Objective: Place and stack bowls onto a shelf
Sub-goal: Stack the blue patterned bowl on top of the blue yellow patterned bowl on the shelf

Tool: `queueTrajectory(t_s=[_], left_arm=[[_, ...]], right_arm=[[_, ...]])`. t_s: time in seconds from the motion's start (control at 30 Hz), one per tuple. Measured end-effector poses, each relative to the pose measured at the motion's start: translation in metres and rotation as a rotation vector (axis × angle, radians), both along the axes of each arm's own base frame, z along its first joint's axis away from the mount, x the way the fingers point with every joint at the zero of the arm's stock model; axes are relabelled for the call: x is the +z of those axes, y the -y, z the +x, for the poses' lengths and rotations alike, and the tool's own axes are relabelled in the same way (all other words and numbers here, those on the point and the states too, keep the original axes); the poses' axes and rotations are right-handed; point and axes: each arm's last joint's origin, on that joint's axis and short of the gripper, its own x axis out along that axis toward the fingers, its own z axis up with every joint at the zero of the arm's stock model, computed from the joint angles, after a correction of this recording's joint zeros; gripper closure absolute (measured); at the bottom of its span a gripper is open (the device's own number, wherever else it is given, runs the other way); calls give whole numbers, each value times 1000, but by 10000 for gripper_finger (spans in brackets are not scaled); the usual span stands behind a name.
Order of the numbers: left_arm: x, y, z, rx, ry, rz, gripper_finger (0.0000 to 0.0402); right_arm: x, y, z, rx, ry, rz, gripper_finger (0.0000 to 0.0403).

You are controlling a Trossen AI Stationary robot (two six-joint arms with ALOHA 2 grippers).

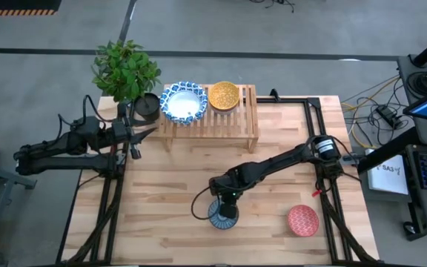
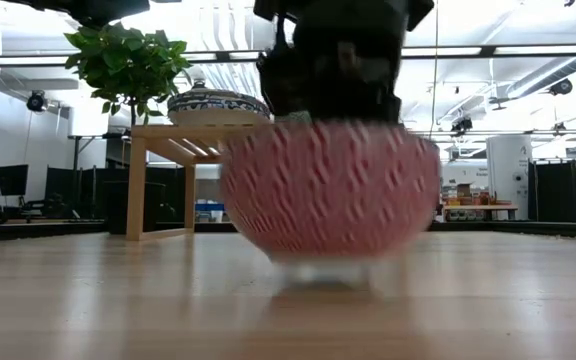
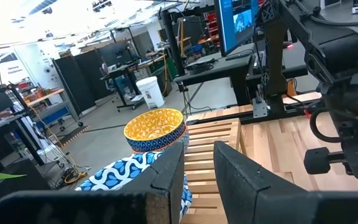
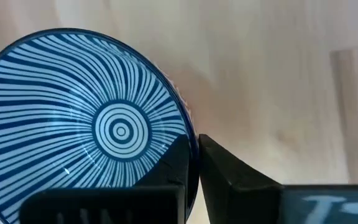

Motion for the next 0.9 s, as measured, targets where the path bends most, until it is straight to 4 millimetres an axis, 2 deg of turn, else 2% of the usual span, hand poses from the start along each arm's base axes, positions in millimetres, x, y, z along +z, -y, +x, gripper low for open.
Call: queueTrajectory(t_s=[0.2, 0.37, 0.5, 0.63, 0.8, 0.9], left_arm=[[0, 0, 0, 0, 0, 0, 332], [0, 0, 0, 0, 0, 0, 332], [0, 0, 0, 0, 0, 0, 332], [0, 0, 0, 0, 0, 0, 332], [0, 0, 0, 0, 0, 0, 332], [0, 0, 0, 0, 0, 1, 332]], right_arm=[[26, 8, 15, -3, 88, 47, 390], [68, 28, 33, -1, 215, 61, 390], [114, 57, 39, -29, 292, 44, 390], [159, 93, 37, -81, 376, 18, 390], [206, 142, 23, -204, 458, -61, 390], [227, 170, 9, -305, 465, -146, 390]])
